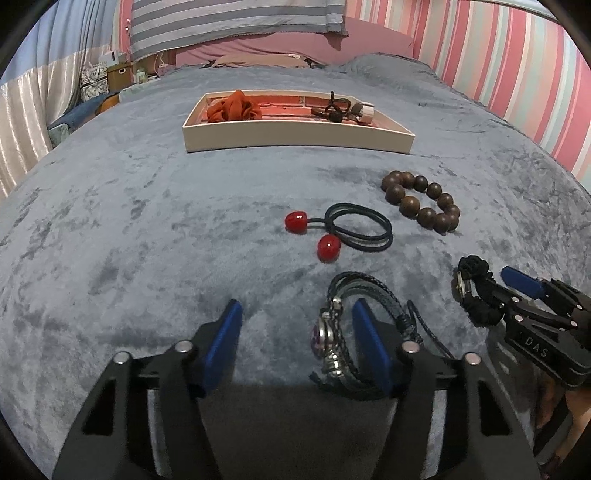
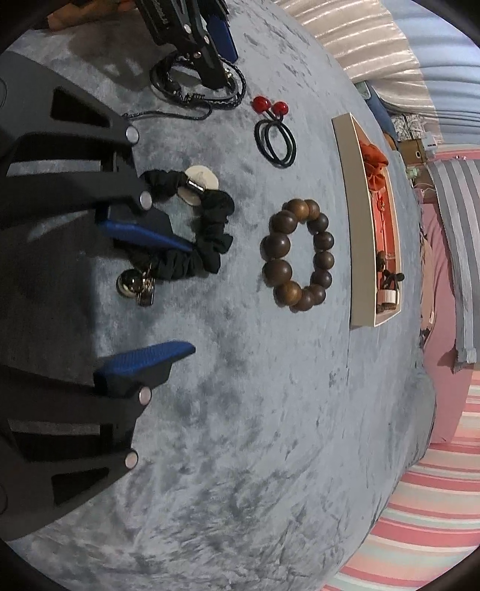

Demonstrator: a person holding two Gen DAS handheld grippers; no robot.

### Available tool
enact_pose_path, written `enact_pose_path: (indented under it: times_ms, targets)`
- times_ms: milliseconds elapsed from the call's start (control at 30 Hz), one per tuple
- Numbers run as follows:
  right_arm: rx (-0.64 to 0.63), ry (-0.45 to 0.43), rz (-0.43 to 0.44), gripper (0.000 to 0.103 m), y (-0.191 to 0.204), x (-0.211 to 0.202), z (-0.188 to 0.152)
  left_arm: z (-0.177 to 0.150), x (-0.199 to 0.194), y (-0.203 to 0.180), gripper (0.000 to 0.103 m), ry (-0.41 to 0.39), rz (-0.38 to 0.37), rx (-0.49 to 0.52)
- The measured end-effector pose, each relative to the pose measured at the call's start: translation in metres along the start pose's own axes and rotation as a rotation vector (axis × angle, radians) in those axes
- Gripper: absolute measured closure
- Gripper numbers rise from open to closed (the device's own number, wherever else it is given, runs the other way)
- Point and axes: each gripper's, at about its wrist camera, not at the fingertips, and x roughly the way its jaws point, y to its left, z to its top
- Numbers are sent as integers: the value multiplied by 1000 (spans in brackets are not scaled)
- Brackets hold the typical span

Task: Organize jewelry
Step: 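Grasp the leather wrap bracelet with the left tool while the right tool grasps the black scrunchie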

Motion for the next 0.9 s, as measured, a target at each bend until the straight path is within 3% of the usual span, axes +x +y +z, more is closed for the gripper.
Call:
enact_pose_path:
  times_ms: [233, 400, 633, 900]
  targets:
    - [21, 5, 36, 72, -2, 1, 2, 2, 1, 0, 60, -2, -15, 3]
    - [25, 0, 36, 88, -2, 0, 3, 1, 2, -3, 74, -1, -24, 13]
    - [40, -17, 46, 92, -5, -3, 3, 1, 1, -5, 88, 0, -24, 23]
    - [66, -69, 58, 93, -11, -17, 3, 2, -3, -6, 89, -12, -37, 28]
